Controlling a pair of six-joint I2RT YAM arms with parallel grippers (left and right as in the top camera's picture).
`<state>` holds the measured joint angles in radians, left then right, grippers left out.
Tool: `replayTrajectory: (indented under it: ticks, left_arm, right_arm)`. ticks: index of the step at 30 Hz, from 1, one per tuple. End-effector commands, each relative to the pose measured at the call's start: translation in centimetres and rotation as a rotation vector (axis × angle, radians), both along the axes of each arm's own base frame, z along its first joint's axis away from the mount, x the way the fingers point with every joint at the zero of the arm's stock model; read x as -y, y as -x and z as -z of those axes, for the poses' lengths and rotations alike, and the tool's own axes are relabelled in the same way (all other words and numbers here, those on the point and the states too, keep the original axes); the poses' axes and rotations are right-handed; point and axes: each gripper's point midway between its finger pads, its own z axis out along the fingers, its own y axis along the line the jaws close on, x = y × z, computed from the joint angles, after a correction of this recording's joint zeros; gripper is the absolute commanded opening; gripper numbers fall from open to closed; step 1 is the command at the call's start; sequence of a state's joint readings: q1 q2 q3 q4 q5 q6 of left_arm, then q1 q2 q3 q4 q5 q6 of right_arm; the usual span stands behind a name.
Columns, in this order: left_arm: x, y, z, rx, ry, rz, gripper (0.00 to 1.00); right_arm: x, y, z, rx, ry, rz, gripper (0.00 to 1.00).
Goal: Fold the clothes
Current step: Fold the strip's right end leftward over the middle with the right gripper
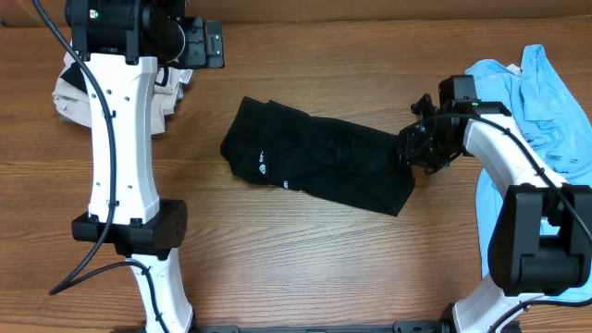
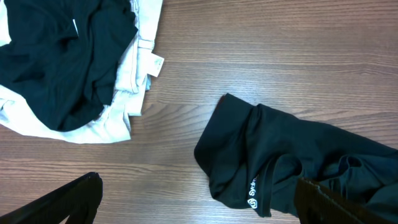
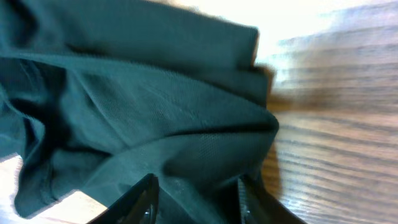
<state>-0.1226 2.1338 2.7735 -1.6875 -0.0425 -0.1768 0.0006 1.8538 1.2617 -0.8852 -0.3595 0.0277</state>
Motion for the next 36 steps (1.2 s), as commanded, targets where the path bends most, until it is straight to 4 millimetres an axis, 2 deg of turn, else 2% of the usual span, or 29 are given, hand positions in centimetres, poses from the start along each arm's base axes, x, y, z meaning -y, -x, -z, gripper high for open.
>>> replayTrajectory:
  ticks: [1,4,7,10,12,16,21,25,26,29,31,36]
  left_arm:
    - [-0.3,0.3,-0.5,0.01,-0.024,0.008,1.0]
    - [-0.3,0.3,-0.5,0.01,-0.023,0.009,1.0]
    - [-0.3,0.3,-0.5,0.01,-0.024,0.008,1.0]
    - [-0.3,0.3,-0.5,0.01,-0.024,0.008,1.0]
    - [-0.3,0.3,-0.5,0.01,-0.024,0.008,1.0]
    - [-0.3,0.3,-0.5,0.01,-0.024,0.008,1.0]
    - [-0.3,0.3,-0.5,0.01,-0.024,0.008,1.0]
    - [-0.3,0.3,-0.5,0.01,-0.024,0.008,1.0]
    - [-0.3,0.3,-0.5,0.01,-0.024,0.008,1.0]
    - [-0.3,0.3,-0.5,0.01,-0.024,0.009,1.0]
    - [-0.3,0.3,-0.5,0.01,-0.024,0.009,1.0]
    - [-0.3,0.3,-0.5,0.01,-0.026,0.012,1.0]
  right_arm:
    - [-0.2,0.0,-0.6,0.027,-0.008,-0.009,0.31]
    - [-0.3,-0.1,-0.7,0.031,-0.013,-0.006,0.11]
    - [-1.1,-0.3,-1.3,0.04,-0.061,-0.017,0.04]
    - [-3.0,-0.2,-3.1,0.081,-0.147,-0.077,0.04]
    - [-5.0,0.3,-4.8,0.11,-0.191,-0.125,0.04]
    - [-8.7,1.8,-6.2,0.121,-0.208,-0.209,0.04]
    - [-14.1,3.9,-6.0,0.108,-0.197,-0.317,0.04]
    - [-17.1,4.7,-5.3,0.142,-0.104,-0.353,0.04]
    - [-17.7,5.0,-5.2,0.149,-0.09,-0.362,0.07]
    - [-19.0,5.8,-5.0,0.165,-0.055,-0.392,0.52]
    - [-19.1,6.0,-4.9,0.167,-0.037,-0.399,0.68]
    - [-17.4,4.8,-5.8,0.157,-0.022,-0.347,0.71]
